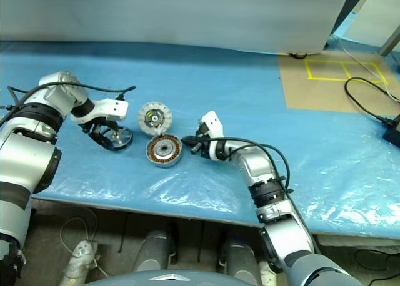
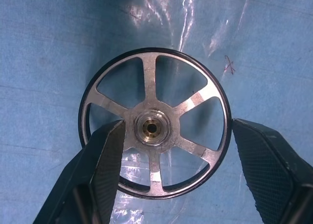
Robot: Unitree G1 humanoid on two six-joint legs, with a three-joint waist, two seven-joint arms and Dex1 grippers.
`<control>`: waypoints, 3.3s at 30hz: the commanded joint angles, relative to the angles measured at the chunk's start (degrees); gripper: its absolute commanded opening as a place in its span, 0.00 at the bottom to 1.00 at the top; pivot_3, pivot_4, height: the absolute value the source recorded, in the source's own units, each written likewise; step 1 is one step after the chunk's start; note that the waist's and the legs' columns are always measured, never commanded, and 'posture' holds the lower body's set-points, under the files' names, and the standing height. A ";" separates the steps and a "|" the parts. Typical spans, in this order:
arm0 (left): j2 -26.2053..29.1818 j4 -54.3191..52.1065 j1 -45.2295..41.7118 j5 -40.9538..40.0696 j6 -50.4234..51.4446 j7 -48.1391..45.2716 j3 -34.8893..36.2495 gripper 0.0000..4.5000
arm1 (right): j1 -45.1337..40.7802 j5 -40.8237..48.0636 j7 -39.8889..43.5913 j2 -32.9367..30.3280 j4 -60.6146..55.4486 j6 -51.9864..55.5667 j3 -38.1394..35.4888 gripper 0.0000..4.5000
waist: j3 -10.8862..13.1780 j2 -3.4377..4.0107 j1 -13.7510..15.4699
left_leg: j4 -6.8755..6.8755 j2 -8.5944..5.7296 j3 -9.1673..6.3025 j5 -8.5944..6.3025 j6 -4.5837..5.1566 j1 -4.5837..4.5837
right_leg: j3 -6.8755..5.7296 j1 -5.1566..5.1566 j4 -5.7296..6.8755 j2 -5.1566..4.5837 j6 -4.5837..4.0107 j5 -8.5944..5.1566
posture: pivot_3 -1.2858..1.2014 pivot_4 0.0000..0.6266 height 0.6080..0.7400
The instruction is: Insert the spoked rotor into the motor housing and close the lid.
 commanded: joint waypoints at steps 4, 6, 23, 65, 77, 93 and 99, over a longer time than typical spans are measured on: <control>1.40 -0.97 0.11 -0.05 -0.01 -1.23 0.40 0.99 | -1.04 0.66 0.75 0.22 -0.33 -0.67 0.03 0.00 | 0.00 0.00 0.00 | 0.00 0.00 0.00 0.00 0.00 -0.01 | 0.00 -0.01 0.01 0.00 0.00 0.00 | 0.52 0.24 1.00; 1.31 -0.96 -0.06 -0.13 0.32 -1.35 0.53 0.99 | -1.16 0.64 0.77 0.23 -0.07 -0.71 -0.04 0.00 | 0.00 0.00 0.00 | 0.00 0.00 0.00 0.00 0.00 -0.01 | 0.00 -0.01 0.00 0.00 0.00 0.00 | 0.52 0.24 1.00; 2.29 -0.57 -4.44 -1.72 -1.97 -3.79 0.52 0.99 | -1.74 1.00 0.95 1.11 1.82 -0.89 -0.46 0.00 | 0.00 0.00 0.02 | 0.00 0.00 0.01 0.00 0.00 -0.02 | 0.00 -0.03 0.00 0.00 0.00 0.00 | 0.52 0.24 1.00; 0.87 1.20 -1.25 4.15 -4.05 6.50 -0.80 0.99 | -0.31 1.08 0.03 0.40 0.07 0.54 -0.67 0.00 | 0.00 0.00 0.03 | 0.00 0.00 0.01 0.00 0.00 -0.05 | 0.00 -0.05 0.01 0.00 0.00 0.00 | 0.52 0.24 1.00; 0.43 0.91 -1.14 3.27 -5.49 5.54 0.10 0.99 | -0.13 1.12 -0.07 0.33 -0.09 0.71 -0.65 0.00 | 0.00 0.00 0.04 | 0.01 0.00 0.01 0.00 0.00 -0.05 | 0.00 -0.05 0.02 0.00 -0.01 0.00 | 0.52 0.24 1.00; 0.61 0.67 -1.35 3.04 -6.28 5.19 0.39 0.72 | -0.35 0.92 -0.04 0.55 0.72 0.51 -0.52 0.00 | 0.00 0.00 0.05 | 0.01 0.00 0.01 0.00 0.00 -0.04 | 0.00 -0.05 0.03 -0.01 -0.01 0.00 | 0.52 0.24 1.00; 0.51 0.56 -0.90 2.99 -6.39 5.23 0.41 0.72 | -0.49 0.69 -0.03 0.68 1.27 0.14 -0.38 0.00 | 0.00 0.00 0.05 | 0.01 0.00 0.01 0.00 0.00 -0.04 | 0.00 -0.05 0.03 -0.01 0.00 0.00 | 0.52 0.24 1.00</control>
